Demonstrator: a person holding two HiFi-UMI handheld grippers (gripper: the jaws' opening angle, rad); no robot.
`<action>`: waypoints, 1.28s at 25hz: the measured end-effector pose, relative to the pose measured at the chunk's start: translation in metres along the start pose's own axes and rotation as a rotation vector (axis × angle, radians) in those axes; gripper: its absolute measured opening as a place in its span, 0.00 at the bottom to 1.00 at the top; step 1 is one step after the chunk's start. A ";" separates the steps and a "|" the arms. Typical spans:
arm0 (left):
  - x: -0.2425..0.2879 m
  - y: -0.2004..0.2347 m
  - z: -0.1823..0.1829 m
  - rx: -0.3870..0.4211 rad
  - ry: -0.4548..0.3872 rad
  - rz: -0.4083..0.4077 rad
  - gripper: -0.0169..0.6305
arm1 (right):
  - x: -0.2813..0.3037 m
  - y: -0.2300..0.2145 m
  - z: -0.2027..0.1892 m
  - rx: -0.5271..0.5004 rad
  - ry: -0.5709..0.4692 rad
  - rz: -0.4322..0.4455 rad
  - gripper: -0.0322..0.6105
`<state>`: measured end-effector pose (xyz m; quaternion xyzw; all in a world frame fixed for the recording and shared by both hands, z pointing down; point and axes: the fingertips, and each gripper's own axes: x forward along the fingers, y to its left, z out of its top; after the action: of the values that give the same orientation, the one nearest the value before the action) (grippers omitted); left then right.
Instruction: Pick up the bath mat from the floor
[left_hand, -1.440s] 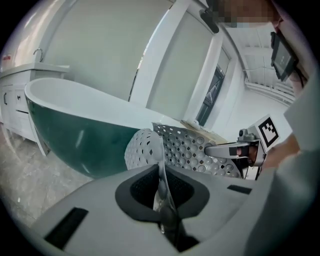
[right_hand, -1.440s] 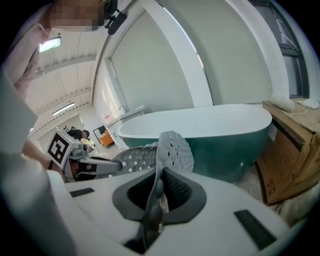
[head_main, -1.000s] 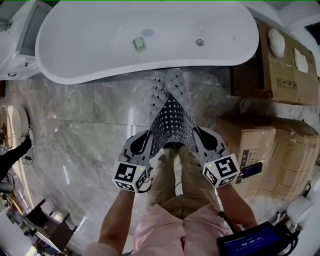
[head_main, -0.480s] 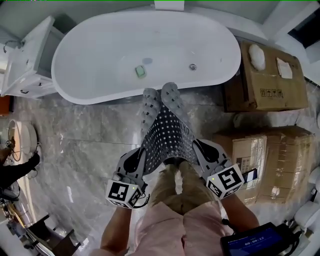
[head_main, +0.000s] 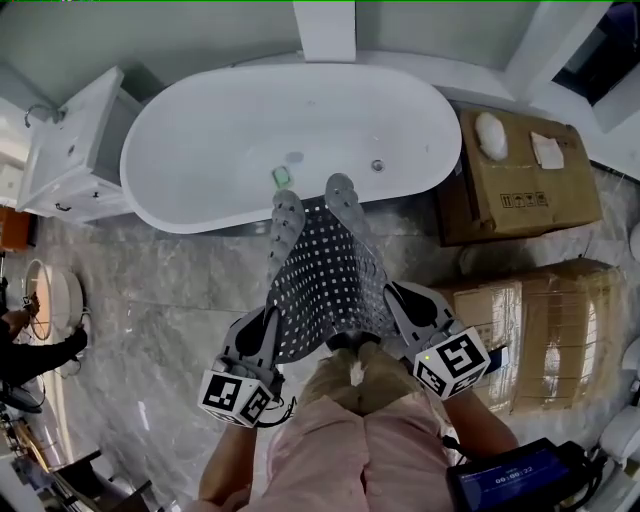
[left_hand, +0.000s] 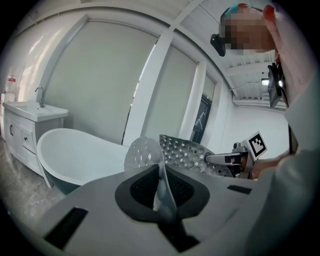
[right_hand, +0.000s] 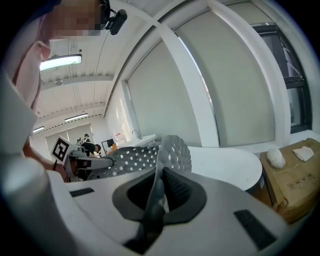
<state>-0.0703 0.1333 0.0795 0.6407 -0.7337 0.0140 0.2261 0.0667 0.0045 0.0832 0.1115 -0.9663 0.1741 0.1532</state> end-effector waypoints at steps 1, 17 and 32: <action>-0.004 -0.001 0.006 -0.003 -0.007 0.001 0.08 | -0.003 0.001 0.006 0.001 -0.004 -0.005 0.09; -0.034 0.041 0.082 0.027 -0.146 0.163 0.08 | -0.021 -0.019 0.084 -0.038 -0.121 -0.102 0.09; -0.033 0.074 0.141 0.088 -0.246 0.315 0.08 | -0.019 -0.046 0.133 -0.121 -0.220 -0.213 0.09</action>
<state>-0.1818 0.1336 -0.0387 0.5241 -0.8456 0.0030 0.1018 0.0622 -0.0842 -0.0281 0.2226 -0.9686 0.0853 0.0703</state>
